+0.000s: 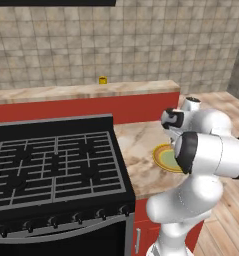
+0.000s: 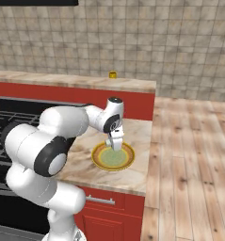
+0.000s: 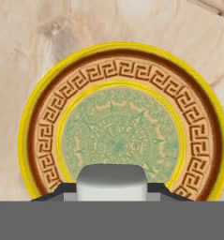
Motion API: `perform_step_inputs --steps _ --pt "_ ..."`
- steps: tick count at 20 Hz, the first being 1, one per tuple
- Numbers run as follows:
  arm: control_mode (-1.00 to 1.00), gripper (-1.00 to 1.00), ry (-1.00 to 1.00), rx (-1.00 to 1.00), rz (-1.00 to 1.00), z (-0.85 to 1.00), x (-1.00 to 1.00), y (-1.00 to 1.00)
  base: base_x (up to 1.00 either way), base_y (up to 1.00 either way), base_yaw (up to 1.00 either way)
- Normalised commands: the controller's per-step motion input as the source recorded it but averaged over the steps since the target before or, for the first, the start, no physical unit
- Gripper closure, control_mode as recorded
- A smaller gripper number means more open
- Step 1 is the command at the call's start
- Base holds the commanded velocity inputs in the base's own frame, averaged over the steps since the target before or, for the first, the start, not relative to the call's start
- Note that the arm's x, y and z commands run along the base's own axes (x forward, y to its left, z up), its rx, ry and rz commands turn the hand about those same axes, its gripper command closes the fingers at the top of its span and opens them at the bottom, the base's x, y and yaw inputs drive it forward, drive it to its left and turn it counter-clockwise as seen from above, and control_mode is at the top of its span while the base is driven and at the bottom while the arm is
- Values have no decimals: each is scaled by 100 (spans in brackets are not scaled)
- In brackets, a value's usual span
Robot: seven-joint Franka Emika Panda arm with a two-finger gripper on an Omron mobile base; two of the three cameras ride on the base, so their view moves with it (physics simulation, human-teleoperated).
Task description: Pick up the marshmallow and place it in the cup of hot chocolate on the dining counter.
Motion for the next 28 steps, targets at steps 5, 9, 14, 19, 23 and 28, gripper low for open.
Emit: perform_step_inputs --steps 5,9,14,19,23,28 --pt "-100 100 6 -4 3 68 -19 1 0 0 0" --pt "-100 100 -3 0 14 0 -73 5 0 0 0" --pt "-100 100 -4 0 22 23 -57 26 0 0 0" --pt "-100 100 0 0 30 39 -13 69 0 0 0" --pt "-100 100 1 0 25 61 -4 51 0 0 0" --pt "-100 100 0 -1 37 39 -28 44 0 0 0"
